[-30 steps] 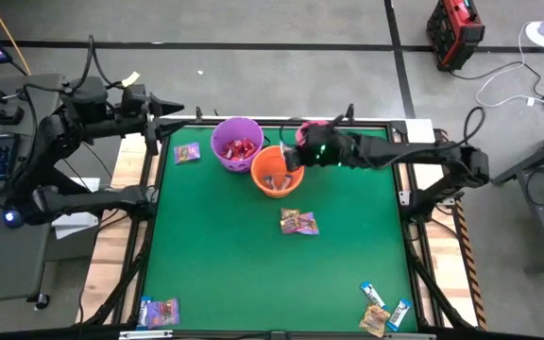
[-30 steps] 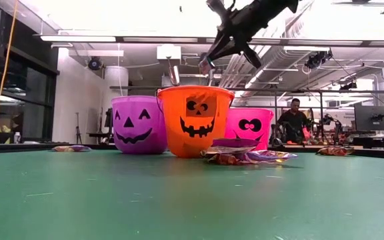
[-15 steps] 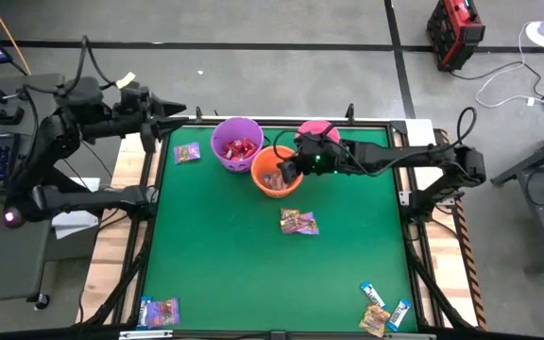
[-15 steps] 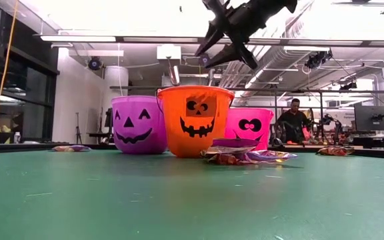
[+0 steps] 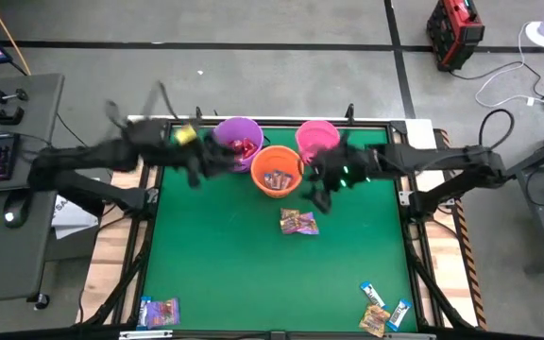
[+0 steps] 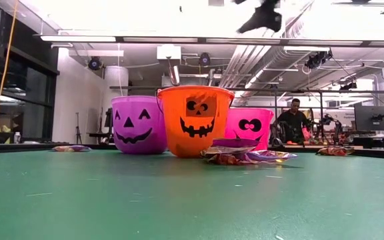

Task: Sort candy by brand, put in halloween buckets
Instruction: Put the white chocolate into the orange bucket

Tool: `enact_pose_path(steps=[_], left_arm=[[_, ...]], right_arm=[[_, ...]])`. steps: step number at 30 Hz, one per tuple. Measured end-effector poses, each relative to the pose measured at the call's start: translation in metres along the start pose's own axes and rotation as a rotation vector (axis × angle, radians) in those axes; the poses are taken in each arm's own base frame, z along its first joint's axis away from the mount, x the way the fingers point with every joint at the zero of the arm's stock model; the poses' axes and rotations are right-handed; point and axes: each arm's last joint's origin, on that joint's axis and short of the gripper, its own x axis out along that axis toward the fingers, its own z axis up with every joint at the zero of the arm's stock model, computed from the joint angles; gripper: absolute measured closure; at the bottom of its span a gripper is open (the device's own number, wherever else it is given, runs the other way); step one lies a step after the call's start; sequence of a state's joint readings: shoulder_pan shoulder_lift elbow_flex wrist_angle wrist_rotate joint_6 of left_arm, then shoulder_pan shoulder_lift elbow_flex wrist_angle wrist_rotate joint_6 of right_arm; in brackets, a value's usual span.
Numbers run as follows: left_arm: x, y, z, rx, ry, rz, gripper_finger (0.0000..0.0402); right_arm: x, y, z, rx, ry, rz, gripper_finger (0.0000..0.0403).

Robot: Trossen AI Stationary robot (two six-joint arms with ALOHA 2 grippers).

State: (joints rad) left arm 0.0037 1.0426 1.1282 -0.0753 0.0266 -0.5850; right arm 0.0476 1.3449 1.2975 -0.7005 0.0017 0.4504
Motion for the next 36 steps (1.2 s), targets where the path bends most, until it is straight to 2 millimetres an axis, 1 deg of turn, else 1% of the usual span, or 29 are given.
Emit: enact_pose_path(steps=[4,6,8,11,14,15,17,19,21,26,31,34,36], left_arm=[[0.028,-0.010,-0.059,-0.070,0.114,-0.014,0.0181],[0.036,-0.017,-0.088,-0.094,0.184,-0.018,0.0181],[0.040,-0.024,-0.111,-0.109,0.247,-0.012,0.0181],[0.045,-0.030,-0.141,-0.098,0.356,0.031,0.0181],[0.051,-0.027,-0.166,-0.075,0.463,0.104,0.0181],[0.052,-0.024,-0.171,-0.071,0.492,0.129,0.0181],[0.055,-0.019,-0.180,-0.070,0.529,0.168,0.0181],[0.058,-0.014,-0.188,-0.057,0.565,0.204,0.0181],[0.060,-0.012,-0.194,-0.048,0.587,0.223,0.0181],[0.059,-0.007,-0.200,0.024,0.637,0.256,0.0181],[0.051,0.003,-0.205,0.105,0.692,0.382,0.0181],[0.044,0.011,-0.214,0.165,0.682,0.464,0.0181],[0.038,0.019,-0.225,0.173,0.674,0.509,0.0181]], right_arm=[[-0.001,0.032,-0.050,0.002,0.178,0.054,0.0114],[0.002,0.048,-0.079,0.030,0.259,0.074,0.0114],[0.006,0.062,-0.113,0.071,0.346,0.077,0.0114],[0.012,0.077,-0.162,0.196,0.455,0.059,0.0114],[0.019,0.083,-0.207,0.342,0.561,-0.049,0.0114],[0.021,0.084,-0.219,0.384,0.601,-0.095,0.0114],[0.026,0.087,-0.237,0.438,0.681,-0.167,0.0114],[0.033,0.090,-0.249,0.463,0.743,-0.236,0.0114],[0.040,0.094,-0.256,0.467,0.782,-0.291,0.0114],[0.060,0.103,-0.268,0.456,0.840,-0.400,0.0114],[0.080,0.113,-0.278,0.453,0.891,-0.456,0.0116],[0.086,0.116,-0.280,0.454,0.901,-0.502,0.0133],[0.087,0.117,-0.280,0.459,0.903,-0.530,0.0162]])
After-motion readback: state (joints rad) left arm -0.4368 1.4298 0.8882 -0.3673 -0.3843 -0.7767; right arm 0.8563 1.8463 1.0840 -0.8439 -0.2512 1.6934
